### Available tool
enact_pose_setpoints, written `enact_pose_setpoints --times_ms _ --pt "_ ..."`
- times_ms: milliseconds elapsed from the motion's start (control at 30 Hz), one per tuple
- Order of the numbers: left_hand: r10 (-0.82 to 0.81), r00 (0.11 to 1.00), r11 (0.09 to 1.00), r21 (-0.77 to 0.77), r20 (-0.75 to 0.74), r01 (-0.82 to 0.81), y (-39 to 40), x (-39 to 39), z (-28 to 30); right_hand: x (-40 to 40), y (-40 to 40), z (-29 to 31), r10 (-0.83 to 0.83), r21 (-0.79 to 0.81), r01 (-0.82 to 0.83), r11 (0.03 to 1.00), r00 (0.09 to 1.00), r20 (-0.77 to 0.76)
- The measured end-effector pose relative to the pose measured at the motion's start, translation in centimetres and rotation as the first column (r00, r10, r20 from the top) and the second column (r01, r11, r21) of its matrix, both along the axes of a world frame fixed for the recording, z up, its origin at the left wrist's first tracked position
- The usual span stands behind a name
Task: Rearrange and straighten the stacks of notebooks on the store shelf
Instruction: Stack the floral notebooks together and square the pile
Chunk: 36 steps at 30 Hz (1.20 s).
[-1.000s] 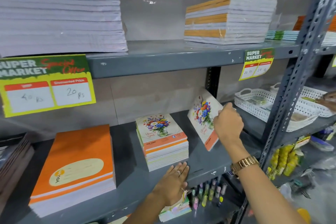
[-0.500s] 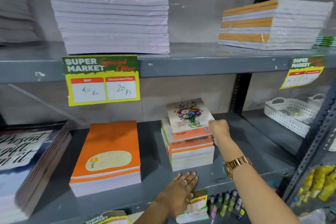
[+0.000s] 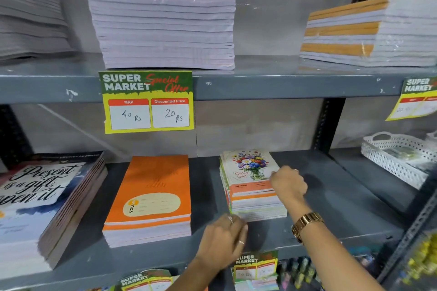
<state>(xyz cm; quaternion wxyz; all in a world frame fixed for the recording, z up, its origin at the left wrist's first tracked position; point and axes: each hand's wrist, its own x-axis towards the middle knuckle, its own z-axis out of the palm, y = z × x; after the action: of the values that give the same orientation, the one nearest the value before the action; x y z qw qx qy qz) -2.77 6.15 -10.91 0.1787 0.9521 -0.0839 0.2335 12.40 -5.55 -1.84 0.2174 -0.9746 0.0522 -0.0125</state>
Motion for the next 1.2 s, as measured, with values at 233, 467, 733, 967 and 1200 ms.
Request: enact_pose_setpoints --times_ms 233,467,733,967,1200 --pt "0.304 0.951 0.887 -0.346 -0.059 -0.305 -0.1 2.2 2.9 0.7 -1.5 -1.0 0.055 0.013 -0.056 0.998 0.996 0.071" --pt "0.268 0.934 0.729 -0.585 -0.236 -0.356 -1.6 3.9 3.3 1.7 -3.3 -2.4 0.012 0.608 0.015 0.794 0.999 -0.040" --pt "0.162 0.931 0.599 -0.717 -0.327 -0.356 -2.6 4.1 2.5 0.7 -4.4 -3.9 0.094 0.829 0.059 0.556 0.987 -0.133" --pt "0.134 0.943 0.548 -0.769 -0.306 -0.328 -2.5 4.0 2.5 0.1 -4.3 -4.3 0.097 0.863 0.068 0.501 0.986 -0.134" --pt "0.128 0.947 0.554 -0.771 -0.293 -0.314 -2.4 3.6 2.3 -0.4 -4.5 -4.4 0.091 0.878 0.027 0.478 0.993 -0.080"
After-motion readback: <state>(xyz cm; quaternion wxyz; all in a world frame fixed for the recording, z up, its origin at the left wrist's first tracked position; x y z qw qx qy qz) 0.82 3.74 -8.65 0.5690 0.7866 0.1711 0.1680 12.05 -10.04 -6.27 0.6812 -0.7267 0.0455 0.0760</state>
